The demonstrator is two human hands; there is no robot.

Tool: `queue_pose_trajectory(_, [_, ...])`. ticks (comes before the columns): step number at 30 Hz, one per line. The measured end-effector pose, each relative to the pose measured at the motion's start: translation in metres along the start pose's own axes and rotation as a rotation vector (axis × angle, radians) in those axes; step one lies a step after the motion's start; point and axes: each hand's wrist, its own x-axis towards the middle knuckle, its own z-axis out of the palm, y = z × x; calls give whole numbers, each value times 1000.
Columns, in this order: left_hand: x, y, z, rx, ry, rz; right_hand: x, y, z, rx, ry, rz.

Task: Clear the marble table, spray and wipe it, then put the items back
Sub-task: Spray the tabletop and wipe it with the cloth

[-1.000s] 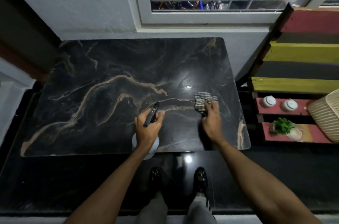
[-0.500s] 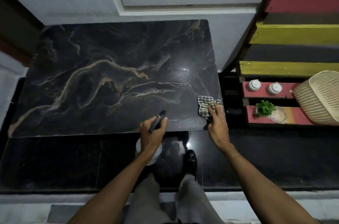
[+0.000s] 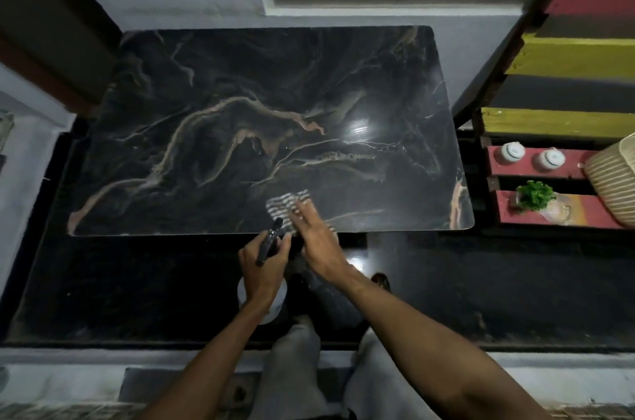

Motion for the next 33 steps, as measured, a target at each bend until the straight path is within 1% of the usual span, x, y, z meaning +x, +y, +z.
queue_pose_trajectory(1, [4,-5,-7,-6,8,7,0,-2,4,-29,-43,-77])
queue_pose_trajectory(2, [7,-9,-12,-16,14,8,-1,2,2,-29,-26,-84])
queue_pose_trajectory(3, [12,-12,-15,-26,17,14,-3,12,-5,-5,35,-17])
queue_pose_trajectory(5, [18,-10,-15,-25,20,51,-6,35,-23,34,215,258])
queue_pose_trajectory(6, [20,-7,-13,-27,21,70,-8,43,-30,25,271,361])
queue_pose_trajectory(7, [21,-3,-8,-29,20,89,-10,45,-35,-6,273,390])
queue_pose_trajectory(8, [21,2,-2,-36,10,100,-14,45,-37,-44,233,328])
queue_pose_trajectory(10, [18,15,15,-54,-25,111,-30,56,-42,-88,103,103])
queue_pose_trajectory(11, [17,19,22,-67,-39,117,-36,66,-50,-90,82,57])
queue_pose_trajectory(12, [15,26,33,-81,-54,124,-43,83,-66,-77,123,103])
queue_pose_trajectory(15, [9,49,64,-119,-101,138,-59,139,-117,29,403,489])
queue_pose_trajectory(16, [6,57,73,-129,-116,148,-67,148,-125,25,429,553])
queue_pose_trajectory(17, [2,65,82,-140,-137,157,-75,149,-127,1,410,555])
queue_pose_trajectory(19, [-5,79,101,-143,-186,176,-96,152,-121,-42,348,438])
queue_pose_trajectory(21, [-10,93,120,-136,-230,200,-109,167,-127,-11,351,355])
queue_pose_trajectory(22, [-11,102,130,-134,-241,204,-105,179,-139,13,375,367])
queue_pose_trajectory(25, [-11,123,153,-118,-256,206,-78,205,-175,97,433,511])
queue_pose_trajectory(27, [-12,139,167,-128,-266,209,-78,209,-179,133,415,519])
queue_pose_trajectory(31, [-6,165,190,-140,-260,211,-116,216,-160,126,361,336])
queue_pose_trajectory(33, [-1,173,196,-165,-244,182,-102,231,-170,120,356,305])
